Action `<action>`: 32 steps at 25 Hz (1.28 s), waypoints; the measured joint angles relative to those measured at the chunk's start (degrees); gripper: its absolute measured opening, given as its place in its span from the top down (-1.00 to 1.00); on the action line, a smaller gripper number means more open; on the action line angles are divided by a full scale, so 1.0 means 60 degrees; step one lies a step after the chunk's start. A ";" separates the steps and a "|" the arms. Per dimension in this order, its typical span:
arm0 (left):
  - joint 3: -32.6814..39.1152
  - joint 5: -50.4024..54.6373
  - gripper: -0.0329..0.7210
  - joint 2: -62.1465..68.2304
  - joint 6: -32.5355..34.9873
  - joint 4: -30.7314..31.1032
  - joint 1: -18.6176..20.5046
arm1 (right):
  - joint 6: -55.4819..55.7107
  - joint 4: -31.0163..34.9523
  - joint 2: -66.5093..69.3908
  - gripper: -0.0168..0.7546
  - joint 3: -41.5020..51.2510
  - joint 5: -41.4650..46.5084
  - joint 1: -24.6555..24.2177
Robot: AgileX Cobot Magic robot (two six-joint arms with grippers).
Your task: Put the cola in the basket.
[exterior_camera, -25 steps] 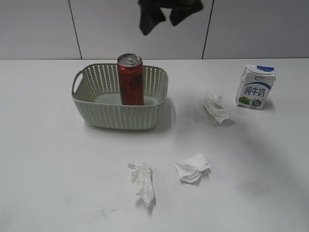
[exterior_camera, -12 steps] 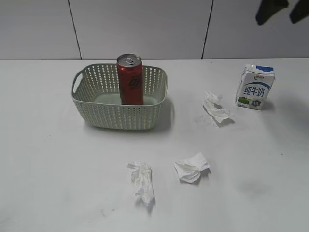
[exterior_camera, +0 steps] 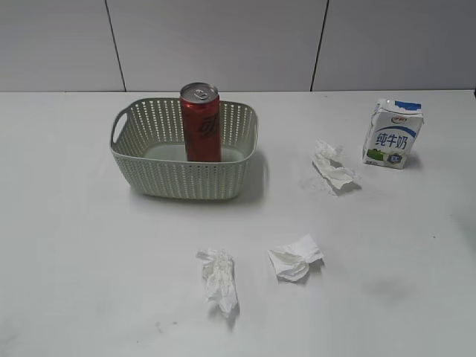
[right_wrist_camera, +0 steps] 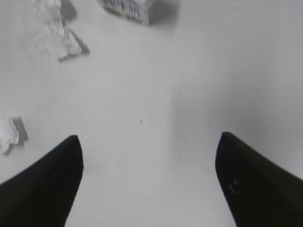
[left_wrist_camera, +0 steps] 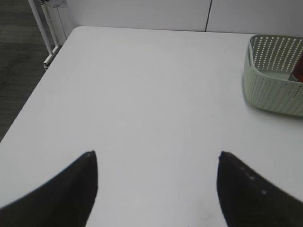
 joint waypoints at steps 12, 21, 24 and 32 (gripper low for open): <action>0.0000 0.0000 -0.66 0.0000 0.0000 0.0000 0.0000 | -0.0099 0.0227 -0.4918 -0.74 0.6134 -0.2004 -0.0010; 0.0000 0.0000 -0.66 0.0000 0.0000 0.0000 0.0000 | -0.0162 0.0237 -0.7916 -0.74 0.8821 -0.2137 -0.0010; 0.0000 0.0000 -0.66 0.0000 0.0000 0.0000 0.0000 | -0.0173 0.0237 -0.8959 -0.72 0.9312 -0.2150 -0.0010; 0.0000 0.0000 -0.66 0.0000 0.0000 0.0000 0.0000 | -0.0189 0.0247 -1.1741 -0.62 0.9381 -0.2205 -0.0010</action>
